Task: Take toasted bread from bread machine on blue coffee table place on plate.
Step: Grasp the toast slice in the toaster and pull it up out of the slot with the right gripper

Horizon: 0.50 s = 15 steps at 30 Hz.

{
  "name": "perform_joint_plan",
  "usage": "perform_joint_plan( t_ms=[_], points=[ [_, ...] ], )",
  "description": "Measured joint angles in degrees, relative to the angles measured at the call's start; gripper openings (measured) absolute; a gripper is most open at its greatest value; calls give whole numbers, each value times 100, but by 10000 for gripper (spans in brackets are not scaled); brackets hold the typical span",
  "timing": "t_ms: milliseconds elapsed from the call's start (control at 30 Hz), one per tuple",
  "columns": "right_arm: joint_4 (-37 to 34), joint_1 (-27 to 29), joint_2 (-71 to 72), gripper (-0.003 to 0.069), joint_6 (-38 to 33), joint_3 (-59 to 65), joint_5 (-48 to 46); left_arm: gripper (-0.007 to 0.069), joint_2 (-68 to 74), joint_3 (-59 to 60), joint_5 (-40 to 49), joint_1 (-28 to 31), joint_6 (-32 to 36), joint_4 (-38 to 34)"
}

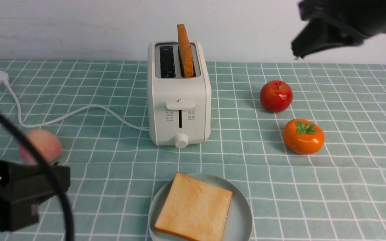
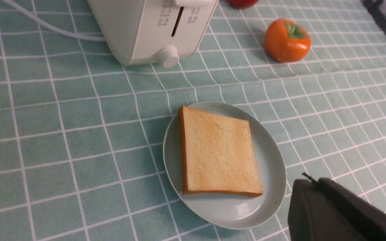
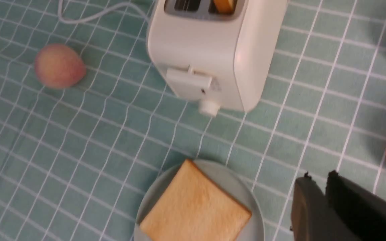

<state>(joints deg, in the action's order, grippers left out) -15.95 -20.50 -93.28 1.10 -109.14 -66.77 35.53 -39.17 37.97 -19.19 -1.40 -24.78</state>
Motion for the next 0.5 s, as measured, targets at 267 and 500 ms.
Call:
perform_joint_plan(
  t_ms=[267, 500],
  points=[
    [490, -483, -2064, 377, 281, -2245, 309, -14, -860, 544, -23, 0, -139, -23],
    [510, -677, -3249, 568, 285, -2946, 1233, -14, -886, 555, 81, 0, -347, -26]
  ],
)
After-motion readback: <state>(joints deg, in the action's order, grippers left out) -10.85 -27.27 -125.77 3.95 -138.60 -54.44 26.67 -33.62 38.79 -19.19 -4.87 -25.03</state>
